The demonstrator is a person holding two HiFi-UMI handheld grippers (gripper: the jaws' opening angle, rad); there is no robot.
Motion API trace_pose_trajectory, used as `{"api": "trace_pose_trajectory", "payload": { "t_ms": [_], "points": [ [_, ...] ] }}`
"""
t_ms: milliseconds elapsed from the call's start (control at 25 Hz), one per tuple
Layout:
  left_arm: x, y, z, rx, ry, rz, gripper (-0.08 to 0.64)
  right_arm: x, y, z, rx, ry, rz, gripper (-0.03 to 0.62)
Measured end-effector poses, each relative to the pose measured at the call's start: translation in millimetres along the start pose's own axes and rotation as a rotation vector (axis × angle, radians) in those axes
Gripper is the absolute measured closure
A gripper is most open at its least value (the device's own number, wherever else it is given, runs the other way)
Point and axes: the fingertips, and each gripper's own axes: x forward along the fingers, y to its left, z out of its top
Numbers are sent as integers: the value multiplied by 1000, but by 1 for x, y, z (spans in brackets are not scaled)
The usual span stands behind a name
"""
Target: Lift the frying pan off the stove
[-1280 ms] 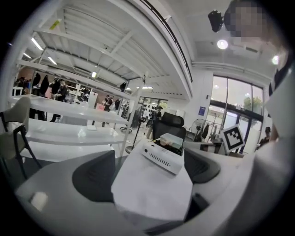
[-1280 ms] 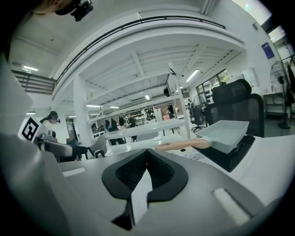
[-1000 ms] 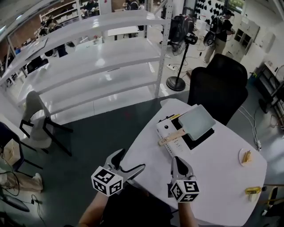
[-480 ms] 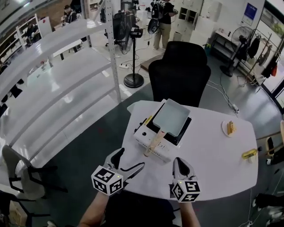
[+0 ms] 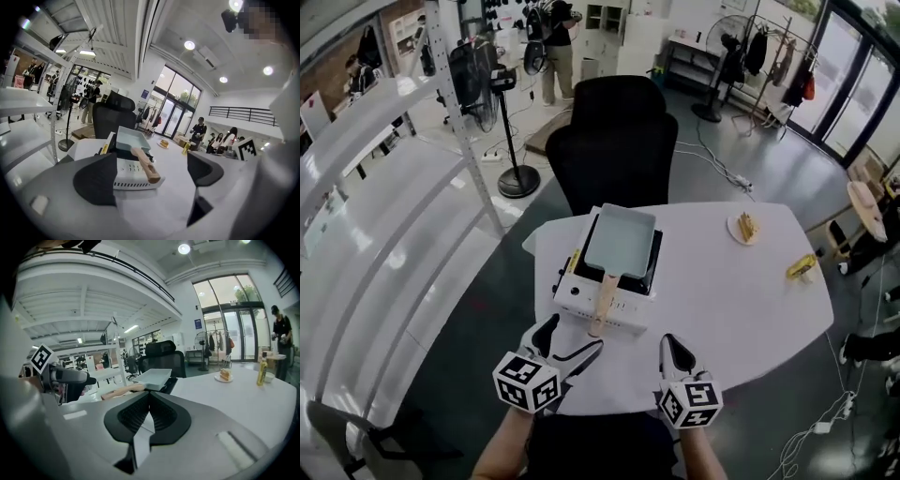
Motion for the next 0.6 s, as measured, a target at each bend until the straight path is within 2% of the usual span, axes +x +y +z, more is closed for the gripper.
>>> {"api": "trace_pose_trajectory", "payload": {
  "t_ms": [280, 600],
  "points": [
    [22, -3, -8, -9, 70, -56, 40, -20, -9, -17, 29, 16, -114, 586],
    [54, 0, 1, 28, 170, -11, 38, -20, -15, -25, 49, 36, -131, 586]
  ]
}}
